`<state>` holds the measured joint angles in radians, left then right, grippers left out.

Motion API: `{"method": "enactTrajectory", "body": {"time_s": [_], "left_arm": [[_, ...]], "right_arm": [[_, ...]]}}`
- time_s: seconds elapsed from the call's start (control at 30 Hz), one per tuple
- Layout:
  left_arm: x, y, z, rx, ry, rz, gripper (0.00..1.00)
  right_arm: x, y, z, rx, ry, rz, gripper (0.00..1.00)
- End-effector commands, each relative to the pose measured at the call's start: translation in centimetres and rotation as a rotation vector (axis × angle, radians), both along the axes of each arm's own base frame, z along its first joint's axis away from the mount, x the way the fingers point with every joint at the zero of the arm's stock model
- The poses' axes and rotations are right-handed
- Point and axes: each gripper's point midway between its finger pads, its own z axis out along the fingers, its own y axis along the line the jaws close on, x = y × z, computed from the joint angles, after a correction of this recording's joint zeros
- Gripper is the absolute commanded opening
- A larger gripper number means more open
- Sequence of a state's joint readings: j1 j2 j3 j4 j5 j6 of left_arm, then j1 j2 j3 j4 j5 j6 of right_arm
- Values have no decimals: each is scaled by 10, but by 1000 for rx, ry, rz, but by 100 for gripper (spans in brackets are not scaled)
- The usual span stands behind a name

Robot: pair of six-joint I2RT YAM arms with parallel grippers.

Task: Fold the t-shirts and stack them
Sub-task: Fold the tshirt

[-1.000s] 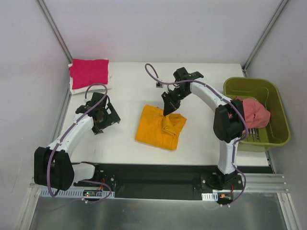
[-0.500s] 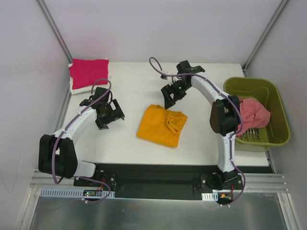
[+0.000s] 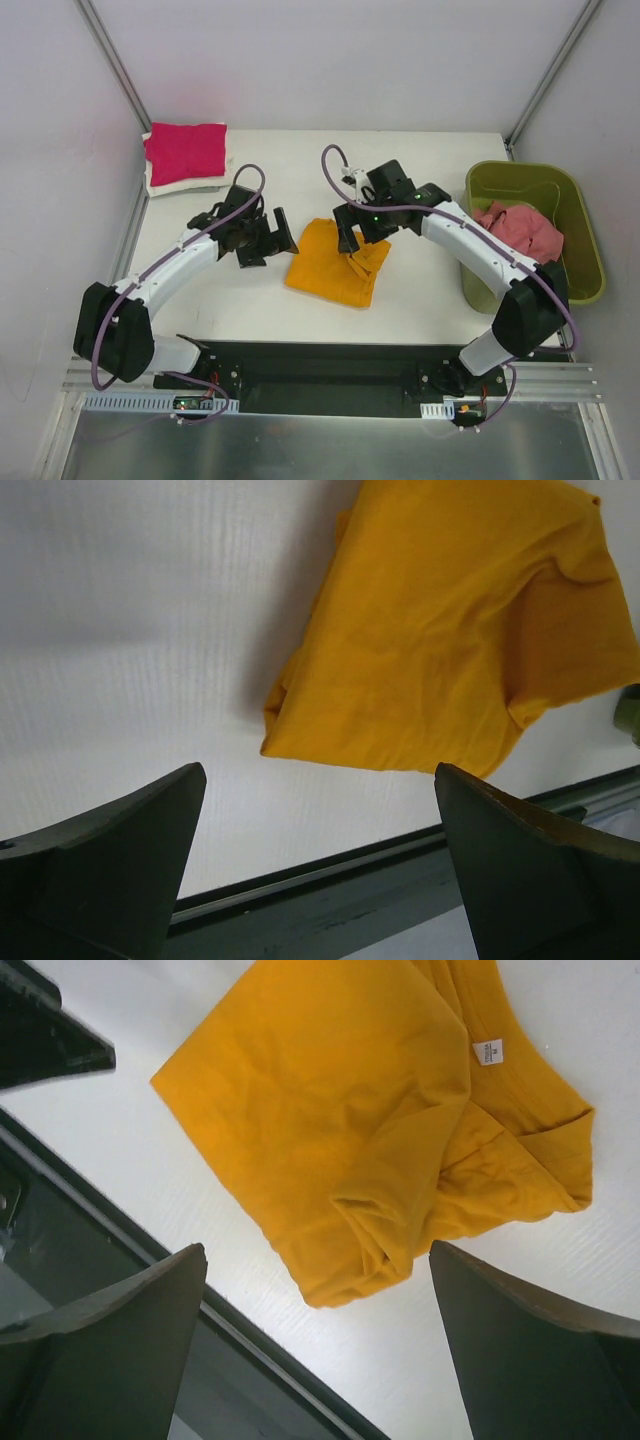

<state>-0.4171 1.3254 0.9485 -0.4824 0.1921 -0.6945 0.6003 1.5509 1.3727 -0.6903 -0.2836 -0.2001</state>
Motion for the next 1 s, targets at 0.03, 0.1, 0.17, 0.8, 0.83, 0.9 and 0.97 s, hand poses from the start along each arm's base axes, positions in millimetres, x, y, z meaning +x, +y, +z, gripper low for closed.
{"method": "enactTrajectory", "body": {"time_s": [0.03, 0.1, 0.17, 0.8, 0.83, 0.9, 0.97], "left_arm": [[6, -47, 8, -123, -26, -77, 99], [-1, -62, 2, -127, -3, -116, 99], [-7, -76, -5, -124, 14, -156, 99], [-20, -79, -88, 13, 190, -181, 99], [-22, -79, -89, 14, 195, -179, 99], [-23, -78, -90, 13, 200, -179, 99], [-23, -79, -88, 10, 197, -180, 99]], "right_arm": [[33, -7, -21, -61, -33, -301, 99], [36, -2, -35, -71, 23, -339, 97], [38, 8, -40, -51, 56, -336, 94], [79, -36, -60, -248, -11, -216, 14], [86, -45, -65, -253, -4, -211, 14], [95, -52, -70, -276, -15, -162, 18], [107, -58, -82, -301, -13, -141, 25]]}}
